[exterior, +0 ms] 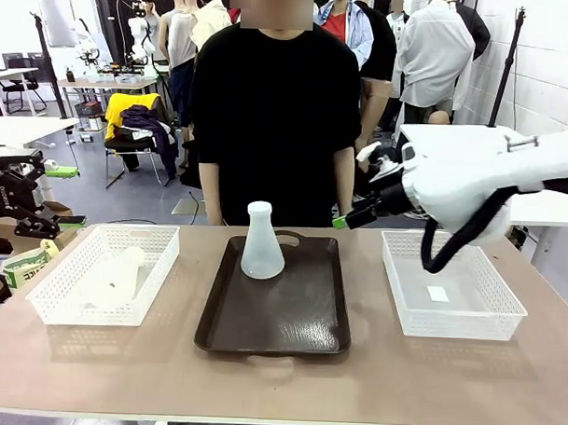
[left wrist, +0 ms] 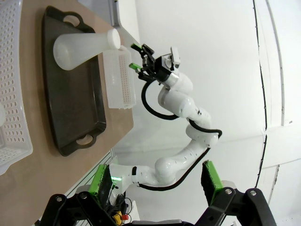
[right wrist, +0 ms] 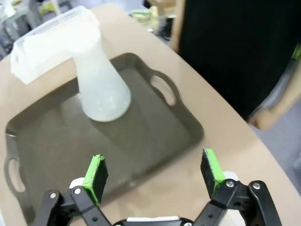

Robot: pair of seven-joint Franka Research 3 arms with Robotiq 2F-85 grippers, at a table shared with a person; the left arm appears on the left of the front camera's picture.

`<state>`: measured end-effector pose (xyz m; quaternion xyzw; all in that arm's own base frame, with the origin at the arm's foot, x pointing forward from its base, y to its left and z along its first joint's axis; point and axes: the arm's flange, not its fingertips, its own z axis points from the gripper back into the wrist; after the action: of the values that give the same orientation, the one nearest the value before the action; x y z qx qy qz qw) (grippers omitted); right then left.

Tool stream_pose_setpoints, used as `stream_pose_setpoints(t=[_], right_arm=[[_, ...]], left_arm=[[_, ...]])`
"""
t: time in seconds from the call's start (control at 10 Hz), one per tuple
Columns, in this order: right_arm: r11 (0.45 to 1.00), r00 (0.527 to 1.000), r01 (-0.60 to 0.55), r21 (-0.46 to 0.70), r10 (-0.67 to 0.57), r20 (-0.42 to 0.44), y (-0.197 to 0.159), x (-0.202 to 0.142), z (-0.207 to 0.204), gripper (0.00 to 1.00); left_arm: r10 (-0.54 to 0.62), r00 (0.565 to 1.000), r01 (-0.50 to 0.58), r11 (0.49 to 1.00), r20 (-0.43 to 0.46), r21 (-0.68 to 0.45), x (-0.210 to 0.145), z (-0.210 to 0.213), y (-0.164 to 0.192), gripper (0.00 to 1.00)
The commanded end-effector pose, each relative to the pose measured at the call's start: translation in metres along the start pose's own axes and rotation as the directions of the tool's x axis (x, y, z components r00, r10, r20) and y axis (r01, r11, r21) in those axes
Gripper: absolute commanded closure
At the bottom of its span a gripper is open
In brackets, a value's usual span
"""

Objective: Prepare the laboratory tools.
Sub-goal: Pick up the Big flask that the person points to.

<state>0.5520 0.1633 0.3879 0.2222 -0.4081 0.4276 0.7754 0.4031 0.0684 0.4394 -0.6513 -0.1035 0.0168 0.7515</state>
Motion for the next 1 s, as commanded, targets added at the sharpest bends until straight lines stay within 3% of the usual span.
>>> stream_pose_setpoints(t=[0.0,0.2,0.4,0.6,0.9], right_arm=[[0.987,0.997,0.072,-0.141,-0.075,-0.017,0.013,-0.008,0.069,0.00],[0.959,0.989,0.149,-0.242,-0.145,0.036,0.010,-0.027,0.113,0.00],[0.933,0.972,0.236,-0.271,-0.219,0.089,0.007,-0.052,0.145,0.00],[0.918,0.955,0.287,-0.275,-0.254,0.150,0.003,-0.072,0.158,0.00],[0.920,0.954,0.285,-0.269,-0.246,0.170,0.002,-0.075,0.159,0.00]], left_arm=[[-0.016,1.000,0.016,1.000,0.002,-0.005,0.000,0.001,0.000,0.00],[-0.016,1.000,0.016,1.000,0.002,-0.005,0.000,0.001,0.000,0.00],[-0.016,1.000,0.016,1.000,0.002,-0.005,0.000,0.001,0.000,0.00],[-0.016,1.000,0.016,1.000,0.002,-0.005,0.000,0.001,0.000,0.00],[-0.016,1.000,0.016,1.000,0.002,-0.005,0.000,0.001,0.000,0.00]])
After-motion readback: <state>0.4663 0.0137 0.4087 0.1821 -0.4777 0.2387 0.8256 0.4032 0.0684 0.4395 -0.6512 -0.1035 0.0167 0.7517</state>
